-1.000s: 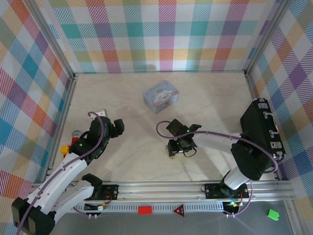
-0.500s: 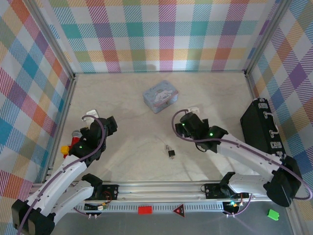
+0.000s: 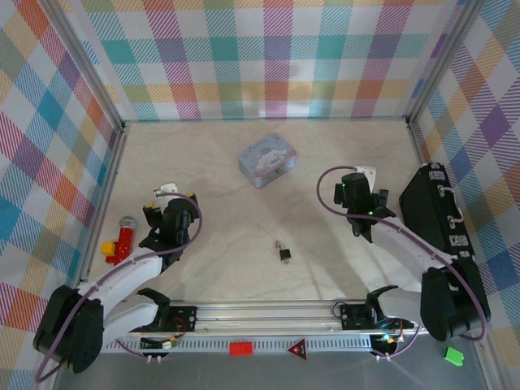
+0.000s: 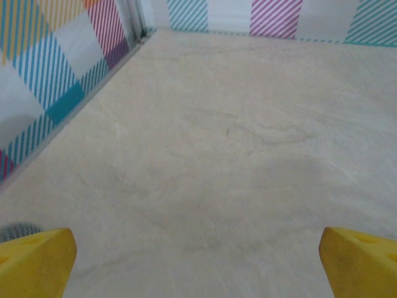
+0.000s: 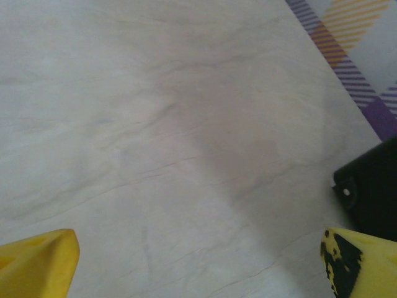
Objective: Unlock a padlock with a key
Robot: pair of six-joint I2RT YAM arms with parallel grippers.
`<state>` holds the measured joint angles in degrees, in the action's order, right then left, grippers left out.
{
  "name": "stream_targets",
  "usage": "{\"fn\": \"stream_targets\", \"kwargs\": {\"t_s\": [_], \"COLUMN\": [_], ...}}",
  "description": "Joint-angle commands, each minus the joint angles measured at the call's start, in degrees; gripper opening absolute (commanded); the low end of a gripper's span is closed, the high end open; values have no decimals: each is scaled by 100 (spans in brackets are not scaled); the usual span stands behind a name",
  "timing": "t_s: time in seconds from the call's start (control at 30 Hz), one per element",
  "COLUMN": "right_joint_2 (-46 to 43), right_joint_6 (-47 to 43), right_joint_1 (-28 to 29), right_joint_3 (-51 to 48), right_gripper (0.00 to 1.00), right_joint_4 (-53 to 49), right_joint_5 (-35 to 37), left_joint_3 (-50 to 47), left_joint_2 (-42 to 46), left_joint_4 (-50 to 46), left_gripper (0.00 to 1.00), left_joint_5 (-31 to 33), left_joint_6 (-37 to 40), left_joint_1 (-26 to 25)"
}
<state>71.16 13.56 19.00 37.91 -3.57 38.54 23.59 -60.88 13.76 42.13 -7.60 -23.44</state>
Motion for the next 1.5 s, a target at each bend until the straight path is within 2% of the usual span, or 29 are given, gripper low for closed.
{"fn": "stream_targets", "kwargs": {"t_s": [0.0, 0.17, 0.27, 0.3, 0.33, 0.4, 0.43, 0.47, 0.5, 0.53, 0.57, 0.6, 0.67, 0.8, 0.87, 0.9, 0.97, 1.0, 1.47], "right_joint_2": [191, 531, 816, 890, 905, 917, 962, 1101, 1288, 1429, 1369, 1391, 1383, 1441, 1805, 1625, 1714, 1640, 1656], "right_joint_6": [-226, -1035, -1143, -1124, -1178, -1257, -1301, -1321, -1293, -1375, -1364, -1362, -1264, -1205, -1166, -1021, -1038, -1015, -1040], "right_joint_1": [-217, -432, -609, -670, -692, -803, -853, -912, -984, -1020, -1045, -1119, -1277, -1566, -1587, -1683, -1725, -1725, -1725], "right_joint_3": [-104, -589, -923, -1097, -1161, -1378, -1452, -1511, -1578, -1570, -1430, -1358, -1322, -1529, -1640, -1500, -1585, -1534, -1574], "right_gripper": [99, 99, 99, 99, 99, 99, 99, 99, 99, 99, 99, 99, 99, 99, 99, 99, 99, 99, 99], "right_joint_4": [836, 2302, 3136, 3483, 3703, 4393, 4624, 4888, 5200, 5444, 4942, 4879, 4727, 5075, 5717, 5075, 5476, 5225, 5331], "right_joint_5": [69, 0, -146, -236, -280, -717, -911, -1030, -1135, -1240, -1499, -1730, -2058, -2857, -2700, -2839, -2878, -2874, -2878], "left_joint_3": [-81, -303, -400, -422, -513, -801, -877, -800, -648, -424, -238, -171, -44, -48, -45, -42, -45, -55, -57], "left_joint_2": [-598, -2052, -2928, -2864, -2684, -2659, -2795, -3153, -3171, -2915, -2898, -3030, -2949, -2968, -2972, -2966, -2964, -2959, -2961], "left_joint_4": [1660, 3578, 4839, 4730, 4556, 4903, 5085, 5458, 5175, 4321, 3930, 4056, 3620, 3661, 3667, 3654, 3670, 3660, 3669], "left_gripper": [100, 100, 100, 100, 100, 100, 100, 100, 100, 100, 100, 100, 100, 100, 100, 100, 100, 100, 100], "left_joint_5": [70, -448, -773, -648, -1031, -2161, -2443, -2352, -2321, -2471, -2807, -2825, -2820, -2850, -2851, -2854, -2848, -2849, -2848], "left_joint_6": [1011, 1614, 1930, 1750, 1580, 1401, 1317, 1326, 1307, 1208, 1120, 1052, 854, 856, 852, 849, 856, 854, 851], "left_joint_1": [135, 332, 505, 568, 702, 1131, 1264, 1314, 1312, 1364, 1531, 1618, 1720, 1747, 1754, 1748, 1755, 1750, 1748]}}
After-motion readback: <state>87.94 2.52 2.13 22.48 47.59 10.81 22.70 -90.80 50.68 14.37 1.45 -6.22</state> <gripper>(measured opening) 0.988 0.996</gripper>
